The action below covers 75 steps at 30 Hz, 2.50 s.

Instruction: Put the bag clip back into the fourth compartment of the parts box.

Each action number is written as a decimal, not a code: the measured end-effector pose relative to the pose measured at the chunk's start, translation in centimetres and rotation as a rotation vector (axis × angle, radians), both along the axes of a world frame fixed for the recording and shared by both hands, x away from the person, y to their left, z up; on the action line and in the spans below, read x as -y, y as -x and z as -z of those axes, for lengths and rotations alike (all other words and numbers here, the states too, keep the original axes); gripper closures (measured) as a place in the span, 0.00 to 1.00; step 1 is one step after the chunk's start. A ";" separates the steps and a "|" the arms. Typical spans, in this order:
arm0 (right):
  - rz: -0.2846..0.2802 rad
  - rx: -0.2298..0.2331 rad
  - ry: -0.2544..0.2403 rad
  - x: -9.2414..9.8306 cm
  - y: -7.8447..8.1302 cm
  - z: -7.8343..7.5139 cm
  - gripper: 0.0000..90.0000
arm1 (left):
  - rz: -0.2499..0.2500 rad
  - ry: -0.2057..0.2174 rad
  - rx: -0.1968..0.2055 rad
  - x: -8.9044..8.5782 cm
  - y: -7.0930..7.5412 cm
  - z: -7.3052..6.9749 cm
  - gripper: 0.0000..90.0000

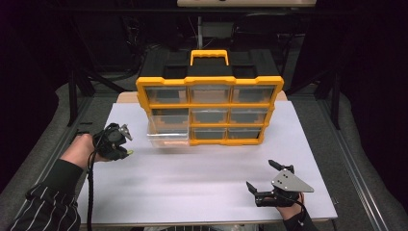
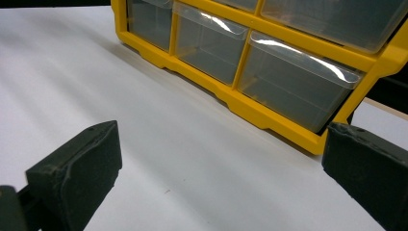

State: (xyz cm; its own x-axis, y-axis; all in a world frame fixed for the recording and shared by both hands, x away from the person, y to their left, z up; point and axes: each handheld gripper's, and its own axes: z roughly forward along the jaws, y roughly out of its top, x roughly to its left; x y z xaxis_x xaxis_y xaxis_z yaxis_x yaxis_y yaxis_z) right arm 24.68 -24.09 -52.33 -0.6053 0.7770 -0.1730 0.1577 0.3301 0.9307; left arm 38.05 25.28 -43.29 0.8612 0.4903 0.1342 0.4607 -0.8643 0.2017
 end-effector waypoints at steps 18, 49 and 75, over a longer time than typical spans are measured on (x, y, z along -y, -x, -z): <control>0.000 -0.006 0.004 0.1 0.0 0.0 0.00 | 0.023 -0.057 0.026 0.4 -1.1 -2.9 0.89; 0.003 -0.012 0.004 0.1 0.0 0.1 0.00 | 0.069 -0.083 0.125 2.3 -1.3 -9.2 0.89; -0.001 -0.012 0.007 0.1 0.0 0.1 0.00 | 0.177 -0.082 0.163 6.9 -1.5 -12.7 0.89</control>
State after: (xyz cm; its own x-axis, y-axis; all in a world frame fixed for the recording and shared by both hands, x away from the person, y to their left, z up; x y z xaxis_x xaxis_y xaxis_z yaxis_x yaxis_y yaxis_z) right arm 24.70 -24.19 -52.40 -0.6082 0.7752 -0.1710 0.1685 0.3366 0.9265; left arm 39.53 18.35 -30.61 0.8963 0.3157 0.3113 0.2679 -0.9451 0.1871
